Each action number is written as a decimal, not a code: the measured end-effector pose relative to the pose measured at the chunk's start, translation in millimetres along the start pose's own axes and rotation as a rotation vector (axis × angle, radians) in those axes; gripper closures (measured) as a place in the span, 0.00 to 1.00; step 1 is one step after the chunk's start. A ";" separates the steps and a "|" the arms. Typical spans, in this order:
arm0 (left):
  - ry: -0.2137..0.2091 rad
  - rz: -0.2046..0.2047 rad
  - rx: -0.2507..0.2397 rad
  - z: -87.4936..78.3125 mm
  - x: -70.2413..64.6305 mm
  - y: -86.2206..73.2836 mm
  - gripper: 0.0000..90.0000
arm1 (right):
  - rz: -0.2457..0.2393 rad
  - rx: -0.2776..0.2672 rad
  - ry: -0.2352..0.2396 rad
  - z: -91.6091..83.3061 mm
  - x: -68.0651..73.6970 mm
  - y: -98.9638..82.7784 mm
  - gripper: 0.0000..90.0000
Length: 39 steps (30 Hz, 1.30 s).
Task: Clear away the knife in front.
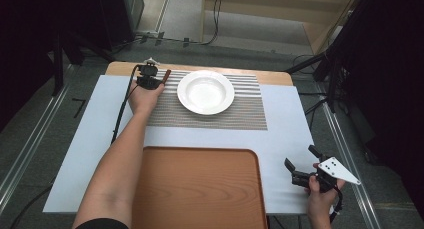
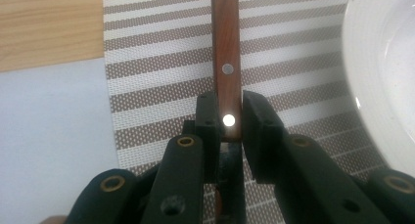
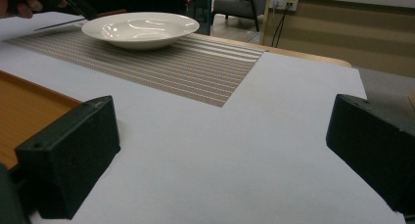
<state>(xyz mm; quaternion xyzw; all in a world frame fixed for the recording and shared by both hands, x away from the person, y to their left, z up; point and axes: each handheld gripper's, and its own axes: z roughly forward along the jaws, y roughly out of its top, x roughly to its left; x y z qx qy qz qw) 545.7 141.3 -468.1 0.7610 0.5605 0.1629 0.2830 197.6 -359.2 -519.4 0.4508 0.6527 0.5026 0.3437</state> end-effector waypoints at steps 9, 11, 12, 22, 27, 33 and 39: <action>-0.019 0.003 -0.015 -16.9 3.3 -5.2 0.86 | -0.001 0.001 0.000 0.3 0.1 0.0 0.00; -0.023 0.006 -0.022 -20.5 3.9 -6.4 0.85 | -0.001 0.001 0.000 0.4 0.1 0.0 0.00; -0.032 0.005 -0.025 -22.7 4.4 -7.0 0.86 | -0.001 0.002 -0.001 0.4 0.1 0.0 0.00; -0.097 0.017 -0.047 -49.8 3.3 -13.0 0.85 | 0.002 0.004 -0.001 0.6 0.2 0.1 0.00; -0.100 0.025 -0.054 -58.2 1.8 -15.9 0.85 | 0.001 0.004 0.000 0.6 0.2 0.1 0.00; -0.112 0.048 -0.059 -66.9 -1.5 -22.4 0.85 | 0.000 0.004 0.000 0.7 0.2 0.1 0.00; -0.119 0.067 -0.062 -74.0 -4.9 -29.8 0.85 | 0.001 0.004 0.000 0.6 0.2 0.1 0.00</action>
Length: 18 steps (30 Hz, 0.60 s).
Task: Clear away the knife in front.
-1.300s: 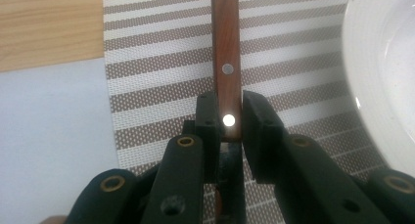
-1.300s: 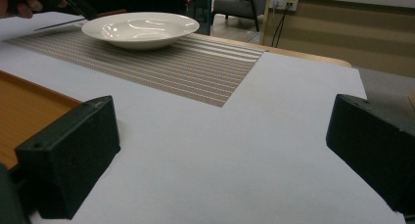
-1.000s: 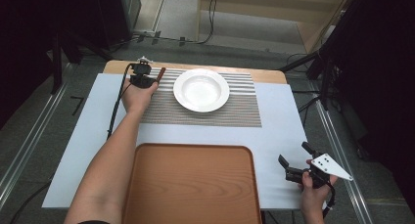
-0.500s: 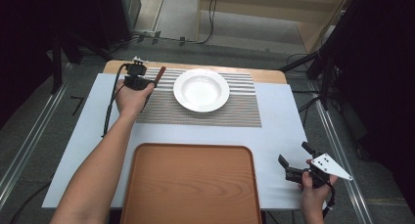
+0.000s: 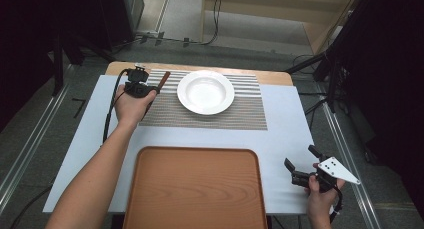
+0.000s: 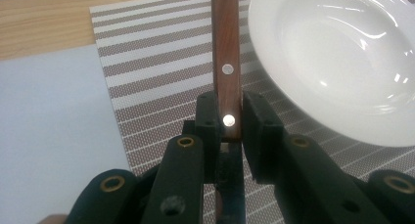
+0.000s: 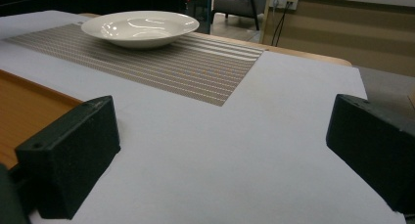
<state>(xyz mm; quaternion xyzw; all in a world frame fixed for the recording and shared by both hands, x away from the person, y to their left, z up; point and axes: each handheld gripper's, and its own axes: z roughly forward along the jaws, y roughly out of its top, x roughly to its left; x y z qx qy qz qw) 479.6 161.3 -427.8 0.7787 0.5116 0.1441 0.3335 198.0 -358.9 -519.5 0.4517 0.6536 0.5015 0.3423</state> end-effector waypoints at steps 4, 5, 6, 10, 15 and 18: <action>-0.004 0.008 -0.006 -4.9 -2.3 -4.4 0.85 | -0.002 -0.001 0.000 0.0 0.0 0.0 0.00; -0.007 0.007 -0.008 -6.3 -2.9 -5.4 0.85 | -0.002 0.000 0.000 0.1 0.0 0.0 0.00; -0.010 0.012 -0.007 -7.8 -3.5 -6.4 0.85 | -0.002 0.000 0.000 0.1 0.1 0.0 0.00; -0.008 0.023 -0.016 -12.6 -7.1 -11.0 0.85 | -0.004 0.001 -0.001 0.1 0.2 0.0 0.00; -0.022 0.027 -0.018 -17.8 -9.2 -16.7 0.85 | -0.005 0.002 -0.002 0.1 0.4 0.1 0.00; -0.031 0.028 -0.026 -21.8 -11.7 -21.3 0.85 | -0.005 0.003 -0.003 0.2 0.5 0.1 0.00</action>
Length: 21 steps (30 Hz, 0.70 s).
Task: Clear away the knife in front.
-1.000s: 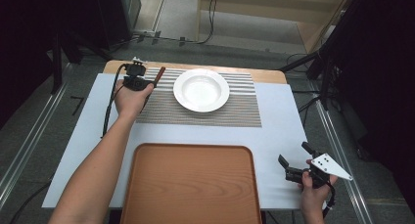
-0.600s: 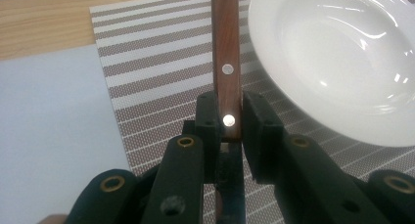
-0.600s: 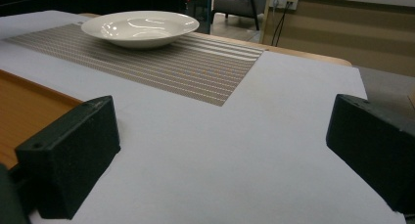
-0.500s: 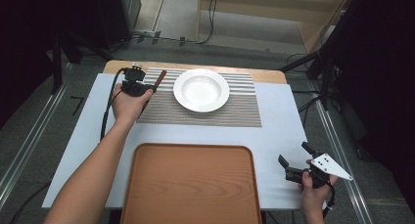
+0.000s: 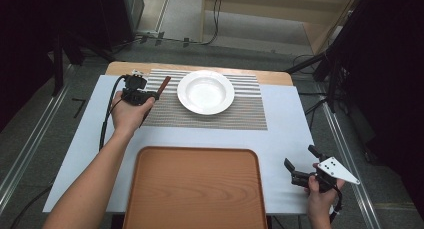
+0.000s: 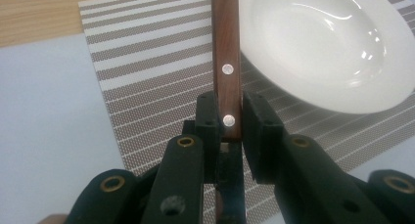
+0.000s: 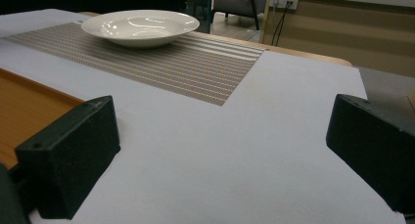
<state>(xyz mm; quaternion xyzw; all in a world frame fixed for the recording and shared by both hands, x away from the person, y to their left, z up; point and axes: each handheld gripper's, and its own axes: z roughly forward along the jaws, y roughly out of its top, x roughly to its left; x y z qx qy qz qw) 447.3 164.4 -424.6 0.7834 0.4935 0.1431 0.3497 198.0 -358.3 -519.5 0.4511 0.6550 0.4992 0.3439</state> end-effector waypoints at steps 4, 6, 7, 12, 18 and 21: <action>-0.013 0.012 0.000 -4.7 -4.5 -5.9 0.85 | -0.001 0.000 0.000 0.0 0.0 0.0 0.00; -0.020 0.013 -0.006 -7.2 -7.4 -9.2 0.85 | -0.001 0.001 0.000 0.0 0.1 0.0 0.00; -0.023 0.014 -0.009 -8.2 -9.1 -10.9 0.85 | -0.001 0.001 0.000 0.0 0.1 0.0 0.00; -0.031 0.037 -0.006 -13.0 -17.0 -19.7 0.85 | -0.001 0.001 0.000 -0.1 0.2 0.0 0.00; -0.046 0.035 -0.012 -18.2 -21.4 -30.3 0.85 | -0.003 0.002 -0.001 0.0 0.2 0.0 0.00; -0.052 0.034 -0.013 -21.3 -23.2 -35.4 0.85 | -0.005 0.001 -0.001 0.1 0.2 0.0 0.00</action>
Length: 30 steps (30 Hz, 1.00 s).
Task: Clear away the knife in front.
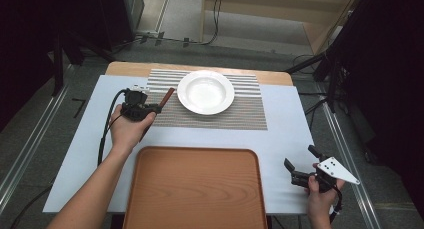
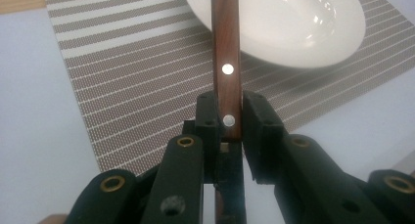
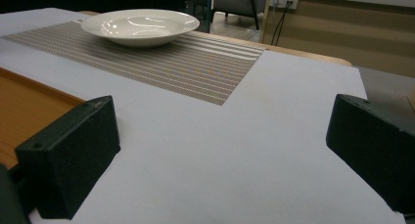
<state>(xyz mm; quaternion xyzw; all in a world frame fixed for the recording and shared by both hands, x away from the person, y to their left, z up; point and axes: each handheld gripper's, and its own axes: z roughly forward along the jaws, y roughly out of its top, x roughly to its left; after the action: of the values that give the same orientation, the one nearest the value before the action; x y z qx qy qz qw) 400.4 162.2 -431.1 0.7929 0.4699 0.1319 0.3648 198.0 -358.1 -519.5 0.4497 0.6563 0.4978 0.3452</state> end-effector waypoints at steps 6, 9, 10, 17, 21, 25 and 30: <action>-0.004 0.013 -0.005 -6.1 -6.7 -8.7 0.85 | 0.001 -0.001 0.001 0.0 0.0 0.0 0.00; -0.010 0.018 -0.004 -9.6 -11.9 -15.4 0.85 | 0.003 0.000 0.001 -0.2 0.1 0.0 0.00; -0.008 0.021 -0.004 -10.6 -13.0 -17.1 0.85 | 0.004 -0.001 0.001 -0.2 0.1 0.0 0.00; -0.018 0.021 -0.011 -19.6 -20.6 -31.7 0.85 | 0.003 -0.001 0.001 -0.3 0.1 0.0 0.00; -0.016 0.026 -0.023 -29.7 -25.0 -36.4 0.85 | 0.006 -0.001 0.001 -0.3 0.1 -0.1 0.00; -0.023 0.025 -0.031 -36.9 -29.1 -41.7 0.85 | 0.005 0.000 0.001 -0.3 0.2 0.0 0.00; -0.030 0.027 -0.034 -44.5 -35.3 -49.5 0.85 | 0.006 -0.001 0.001 -0.4 0.1 -0.1 0.00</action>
<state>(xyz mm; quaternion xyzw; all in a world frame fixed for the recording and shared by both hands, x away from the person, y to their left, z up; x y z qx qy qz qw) 325.2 167.2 -430.0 0.7948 0.4513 0.1328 0.3833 197.6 -358.1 -519.4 0.4512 0.6551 0.4992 0.3437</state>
